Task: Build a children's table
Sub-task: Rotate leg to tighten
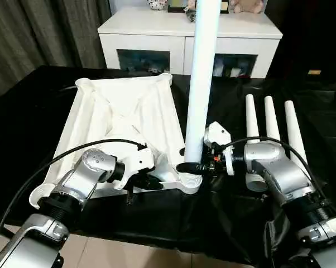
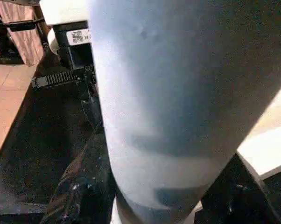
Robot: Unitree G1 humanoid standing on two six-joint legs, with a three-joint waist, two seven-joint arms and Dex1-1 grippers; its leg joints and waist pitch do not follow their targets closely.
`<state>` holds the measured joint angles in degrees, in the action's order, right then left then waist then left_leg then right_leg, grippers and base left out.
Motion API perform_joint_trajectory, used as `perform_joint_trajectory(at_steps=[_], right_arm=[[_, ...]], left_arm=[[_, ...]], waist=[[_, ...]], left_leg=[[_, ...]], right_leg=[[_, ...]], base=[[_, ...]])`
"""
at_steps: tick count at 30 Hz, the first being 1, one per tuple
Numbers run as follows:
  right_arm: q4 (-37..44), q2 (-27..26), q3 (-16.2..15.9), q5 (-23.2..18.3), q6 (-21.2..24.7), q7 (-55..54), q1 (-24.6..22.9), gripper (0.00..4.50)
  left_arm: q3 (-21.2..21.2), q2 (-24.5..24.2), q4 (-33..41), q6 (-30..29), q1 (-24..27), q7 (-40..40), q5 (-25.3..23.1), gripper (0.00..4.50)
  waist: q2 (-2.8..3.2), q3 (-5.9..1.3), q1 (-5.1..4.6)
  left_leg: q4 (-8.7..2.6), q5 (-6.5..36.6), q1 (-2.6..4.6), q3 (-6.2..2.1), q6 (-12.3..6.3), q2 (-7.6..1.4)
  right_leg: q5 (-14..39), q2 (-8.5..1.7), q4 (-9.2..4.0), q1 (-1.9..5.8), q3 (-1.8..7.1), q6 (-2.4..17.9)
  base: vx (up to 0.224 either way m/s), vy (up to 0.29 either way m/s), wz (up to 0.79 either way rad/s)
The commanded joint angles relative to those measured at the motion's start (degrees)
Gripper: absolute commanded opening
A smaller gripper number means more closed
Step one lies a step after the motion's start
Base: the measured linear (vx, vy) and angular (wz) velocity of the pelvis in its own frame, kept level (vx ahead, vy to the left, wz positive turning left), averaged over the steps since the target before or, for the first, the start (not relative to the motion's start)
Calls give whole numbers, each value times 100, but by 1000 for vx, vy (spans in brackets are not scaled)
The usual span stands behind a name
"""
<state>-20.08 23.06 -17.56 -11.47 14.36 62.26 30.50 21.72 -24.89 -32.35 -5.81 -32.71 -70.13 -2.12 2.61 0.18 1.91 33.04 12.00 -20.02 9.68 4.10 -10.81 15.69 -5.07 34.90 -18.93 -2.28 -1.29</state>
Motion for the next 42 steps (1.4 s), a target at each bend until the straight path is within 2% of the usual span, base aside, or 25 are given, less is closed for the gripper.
perform_joint_trajectory(at_steps=[1,7,8,9,16,18,21,22,23,24,26,27,28,29,30,31,32,34,35,36,37,38,39,41,42], right_arm=[[-724,211,-305,690,404,-341,-669,184],[-772,132,-186,613,396,-615,-865,184],[-765,134,-185,609,396,-620,-878,184],[-705,149,-191,585,410,-649,-969,184],[-709,66,-174,604,578,-848,-1061,184],[-777,55,-186,663,569,-954,-1038,184],[-815,-12,-113,670,609,-1165,-1019,184],[-929,-142,35,671,668,-1533,-963,184],[-1149,-348,289,673,761,-2168,-857,184],[-1264,-444,410,668,797,-2468,-803,184],[-1724,-767,822,631,851,-3504,-592,184],[-1861,-869,920,625,847,-3811,-526,184],[-1974,-966,997,608,859,-4057,-466,184],[-2046,-1030,1043,590,868,-4223,-427,184],[-2197,-1167,1103,544,873,-4450,-338,184],[-2344,-1300,1158,496,884,-4654,-246,184],[-2344,-1300,1158,496,884,-4654,-246,184],[-2529,-1445,1212,473,870,-4890,-134,184],[-2800,-1626,1238,465,815,-5135,33,184],[-3078,-1780,1248,482,734,-5367,205,184],[-3370,-1943,1280,477,665,-5574,392,184],[-3480,-2004,1295,474,639,-5648,462,184],[-3591,-2056,1322,483,616,-5706,539,184],[-3725,-2109,1416,467,633,-5785,626,184],[-3755,-2122,1440,465,636,-5808,644,184]], left_arm=[[-11,-166,-82,-88,58,40,-132,0],[-8,-166,-107,-81,60,58,-146,0],[-8,-167,-108,-81,59,58,-147,0],[-9,-179,-125,-78,50,57,-150,0],[-8,-188,-236,-65,11,45,-161,0],[-11,-182,-257,-66,5,57,-167,0],[-35,-156,-293,-133,8,147,-176,0],[-64,-96,-376,-179,0,301,-198,0],[-129,33,-480,-322,-23,616,-227,0],[-155,112,-532,-399,-39,796,-250,0],[-217,518,-731,-749,-124,1607,-383,0],[-248,710,-794,-905,-162,1902,-403,0],[-299,913,-853,-1092,-208,2179,-393,0],[-333,1047,-899,-1213,-242,2361,-382,0],[-369,1312,-1003,-1389,-332,2688,-383,0],[-393,1564,-1099,-1521,-428,2967,-380,0],[-393,1564,-1099,-1521,-428,2967,-380,0],[-419,1817,-1217,-1640,-538,3231,-373,0],[-431,2137,-1361,-1725,-702,3525,-378,0],[-453,2420,-1481,-1782,-856,3759,-387,0],[-484,2693,-1545,-1853,-1006,3951,-369,0],[-497,2793,-1560,-1880,-1059,4016,-362,0],[-533,2871,-1544,-1918,-1108,4072,-343,0],[-549,2887,-1478,-1984,-1121,4070,-325,0],[-548,2880,-1459,-2001,-1116,4063,-320,0]], waist=[[25,-112,2],[26,-85,-7],[22,-84,-9],[46,-88,-4],[50,-89,-17],[50,-69,-19],[52,-39,-35],[51,-36,-37],[26,17,-69],[26,17,-69],[22,26,-126],[20,21,-149],[-38,26,-161],[-9,25,-151],[-31,9,-165],[-9,14,-163],[-14,15,-145],[-34,12,-145],[9,7,-143],[-7,6,-160],[15,7,-185],[-6,12,-183],[-20,7,-170],[-8,-10,-187],[-8,-16,-178]], left_leg=[[-425,896,24,-64,-188,-239],[-495,1491,49,-70,-2,-257],[-494,1490,42,-70,2,-255],[-496,1461,46,-71,13,-255],[-492,1368,24,-73,-11,-241],[-518,1537,27,-75,22,-246],[-560,1969,43,-87,139,-256],[-564,2019,49,-88,159,-256],[-598,2306,49,-95,254,-232],[-598,2306,49,-95,254,-232],[-627,2544,65,-154,416,-222],[-622,2660,92,-168,467,-227],[-621,2694,101,-162,446,-225],[-609,2760,139,-161,429,-223],[-605,2702,117,-149,380,-222],[-614,2663,121,-135,381,-217],[-609,2713,145,-136,374,-217],[-619,2682,98,-143,317,-205],[-642,2607,76,-158,330,-208],[-632,2624,89,-142,352,-200],[-622,2770,118,-143,413,-195],[-629,2872,129,-166,414,-196],[-638,2794,88,-179,345,-186],[-657,2594,20,-191,288,-185],[-656,2559,22,-184,251,-182]], right_leg=[[-830,-284,-355,81,172,1538],[-90,-291,-419,43,195,1464],[-87,-293,-420,42,198,1462],[-128,-291,-423,43,197,1446],[-392,-279,-412,51,189,1431],[-116,-285,-435,38,190,1404],[626,-303,-494,-4,213,1313],[726,-304,-503,-15,218,1288],[1341,-312,-545,-61,230,1184],[1341,-312,-545,-61,230,1184],[2183,-352,-601,-82,225,928],[2348,-350,-618,-113,225,852],[2429,-345,-647,-132,228,820],[2468,-345,-673,-167,237,814],[2247,-331,-663,-156,245,846],[2110,-316,-666,-169,234,880],[2134,-315,-683,-188,229,869],[2069,-314,-681,-152,234,828],[1933,-312,-678,-132,222,809],[1898,-301,-678,-159,224,818],[1935,-308,-679,-193,226,870],[2026,-310,-693,-184,213,840],[1979,-317,-706,-146,215,781],[1686,-310,-682,-96,203,787],[1623,-313,-686,-99,198,794]], base=[[0,0,0],[0,0,0],[0,0,0],[0,0,0],[0,0,0],[0,0,0],[0,0,0],[0,0,0],[0,0,0],[0,0,0],[0,0,0],[-51,6,-7],[-51,6,-7],[0,0,0],[0,0,0],[0,0,0],[0,0,0],[0,0,0],[0,0,0],[0,0,0],[0,0,0],[0,0,0],[0,0,0],[0,0,0],[0,0,0]])
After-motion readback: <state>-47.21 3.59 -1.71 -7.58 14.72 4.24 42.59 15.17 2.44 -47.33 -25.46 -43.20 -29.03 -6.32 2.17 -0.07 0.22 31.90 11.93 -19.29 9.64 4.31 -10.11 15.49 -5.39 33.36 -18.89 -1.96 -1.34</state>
